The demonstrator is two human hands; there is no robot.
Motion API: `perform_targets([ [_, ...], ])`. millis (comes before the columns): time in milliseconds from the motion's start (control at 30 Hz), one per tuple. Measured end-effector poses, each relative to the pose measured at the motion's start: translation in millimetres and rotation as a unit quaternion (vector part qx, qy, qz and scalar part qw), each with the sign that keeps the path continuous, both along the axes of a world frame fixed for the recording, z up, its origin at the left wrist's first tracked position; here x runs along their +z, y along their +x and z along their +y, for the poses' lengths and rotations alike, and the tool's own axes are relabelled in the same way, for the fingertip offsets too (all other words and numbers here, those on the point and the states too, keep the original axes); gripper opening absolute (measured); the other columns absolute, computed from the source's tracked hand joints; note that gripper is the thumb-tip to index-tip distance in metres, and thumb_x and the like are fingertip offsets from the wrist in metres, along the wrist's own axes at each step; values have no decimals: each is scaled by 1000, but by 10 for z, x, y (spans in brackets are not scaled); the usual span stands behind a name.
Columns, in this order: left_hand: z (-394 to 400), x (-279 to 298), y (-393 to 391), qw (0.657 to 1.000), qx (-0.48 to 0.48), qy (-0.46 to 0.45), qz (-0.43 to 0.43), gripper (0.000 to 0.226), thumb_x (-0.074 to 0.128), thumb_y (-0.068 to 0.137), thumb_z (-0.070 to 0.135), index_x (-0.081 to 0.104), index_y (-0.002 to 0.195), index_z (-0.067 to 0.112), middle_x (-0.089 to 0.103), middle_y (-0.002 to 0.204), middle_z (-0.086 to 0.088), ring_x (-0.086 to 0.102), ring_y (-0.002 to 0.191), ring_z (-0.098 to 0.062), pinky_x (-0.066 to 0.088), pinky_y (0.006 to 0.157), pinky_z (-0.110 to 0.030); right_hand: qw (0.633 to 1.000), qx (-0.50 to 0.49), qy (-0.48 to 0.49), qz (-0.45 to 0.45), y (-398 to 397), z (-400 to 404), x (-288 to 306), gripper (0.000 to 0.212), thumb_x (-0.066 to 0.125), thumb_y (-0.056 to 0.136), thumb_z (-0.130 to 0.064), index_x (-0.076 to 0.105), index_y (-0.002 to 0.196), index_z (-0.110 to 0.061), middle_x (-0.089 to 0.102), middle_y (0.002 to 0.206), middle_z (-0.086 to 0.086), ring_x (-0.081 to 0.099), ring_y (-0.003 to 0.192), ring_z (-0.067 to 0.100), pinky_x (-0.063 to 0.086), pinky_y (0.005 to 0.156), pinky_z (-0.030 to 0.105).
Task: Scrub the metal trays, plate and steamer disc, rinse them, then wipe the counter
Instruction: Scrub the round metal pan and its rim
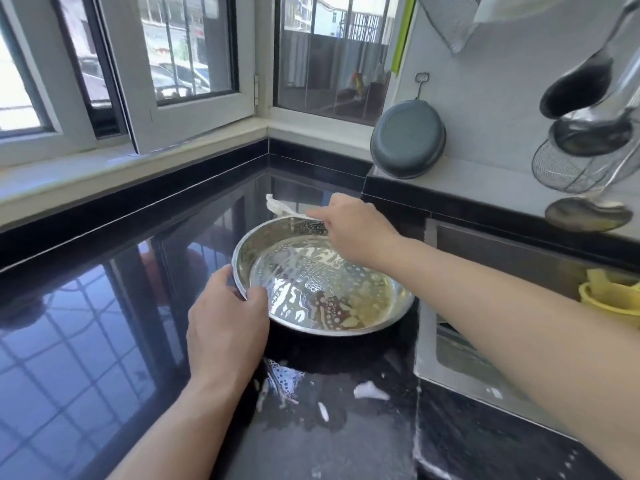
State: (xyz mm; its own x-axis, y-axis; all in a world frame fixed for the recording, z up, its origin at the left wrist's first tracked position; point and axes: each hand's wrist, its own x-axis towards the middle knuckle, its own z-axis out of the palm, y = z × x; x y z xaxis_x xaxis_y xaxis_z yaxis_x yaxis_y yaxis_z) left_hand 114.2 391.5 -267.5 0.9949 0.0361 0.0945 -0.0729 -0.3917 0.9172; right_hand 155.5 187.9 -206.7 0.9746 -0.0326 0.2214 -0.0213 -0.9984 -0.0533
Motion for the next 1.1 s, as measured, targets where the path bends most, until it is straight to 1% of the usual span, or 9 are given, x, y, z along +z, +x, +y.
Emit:
perform_targets([
  [100, 3, -35, 44, 1000, -2, -14, 6, 18, 58, 91, 24, 64, 101, 38, 58, 64, 12, 58, 71, -13, 43, 65, -35, 999, 0, -1, 52, 64, 2, -43, 68, 31, 99, 1, 47, 147, -44, 40, 94, -4, 47, 75, 20, 51, 73, 43],
  [200, 11, -58, 82, 1000, -5, -26, 8, 13, 58, 91, 27, 68, 94, 35, 53, 55, 20, 53, 65, -13, 42, 64, -34, 991, 71, 44, 102, 51, 35, -145, 68, 36, 101, 4, 48, 148, -44, 35, 92, -13, 49, 82, 15, 51, 83, 42],
  [333, 16, -103, 118, 1000, 0, -21, -5, 12, 55, 90, 22, 65, 85, 28, 46, 53, 14, 48, 60, -14, 42, 62, -36, 982, 150, 31, 107, -47, 66, -209, 71, 41, 100, 4, 48, 143, -51, 42, 93, -12, 48, 88, 14, 49, 84, 39],
  [400, 19, -115, 125, 1000, 0, -12, -6, 12, 54, 89, 21, 65, 84, 25, 49, 55, 14, 49, 61, -14, 42, 61, -37, 987, 139, -2, 85, -30, 82, -174, 78, 38, 95, 9, 45, 147, -48, 43, 94, -7, 49, 84, 19, 50, 77, 42],
  [567, 31, -125, 158, 1000, -14, -18, -4, 20, 56, 86, 25, 70, 97, 32, 53, 57, 19, 52, 65, -13, 51, 67, -38, 996, 47, 0, 74, 82, 95, -86, 77, 36, 93, 10, 45, 148, -43, 44, 95, -6, 50, 77, 20, 39, 58, 32],
  [733, 80, -131, 245, 995, 49, -88, 14, 40, 61, 97, 25, 60, 136, 26, 68, 88, 11, 66, 90, -16, 56, 91, -45, 979, 171, -1, 114, -282, 213, -162, 79, 39, 93, 11, 44, 148, -47, 44, 94, -9, 49, 83, 15, 50, 75, 40],
  [833, 100, -114, 268, 985, 70, -153, 26, 41, 58, 97, 17, 62, 137, 23, 72, 108, 9, 67, 105, -13, 53, 101, -41, 973, 204, -14, 108, -459, 321, -114, 78, 40, 94, 11, 40, 152, -42, 44, 96, -6, 47, 80, 15, 44, 68, 33],
  [967, 102, -94, 241, 980, 62, -182, 45, 45, 54, 95, 11, 58, 139, 21, 70, 114, 12, 66, 111, -13, 52, 106, -44, 986, 135, -23, 89, -302, 329, -41, 79, 38, 93, 8, 39, 152, -44, 38, 92, -8, 52, 81, 21, 51, 73, 43],
  [1100, 99, -42, 202, 968, 55, -239, 54, 64, 57, 69, 20, 60, 132, 19, 72, 113, 6, 68, 109, -16, 53, 104, -46, 983, 133, 13, 125, -285, 399, -71, 81, 37, 91, 10, 43, 150, -43, 35, 96, -18, 60, 92, 22, 57, 81, 47],
])
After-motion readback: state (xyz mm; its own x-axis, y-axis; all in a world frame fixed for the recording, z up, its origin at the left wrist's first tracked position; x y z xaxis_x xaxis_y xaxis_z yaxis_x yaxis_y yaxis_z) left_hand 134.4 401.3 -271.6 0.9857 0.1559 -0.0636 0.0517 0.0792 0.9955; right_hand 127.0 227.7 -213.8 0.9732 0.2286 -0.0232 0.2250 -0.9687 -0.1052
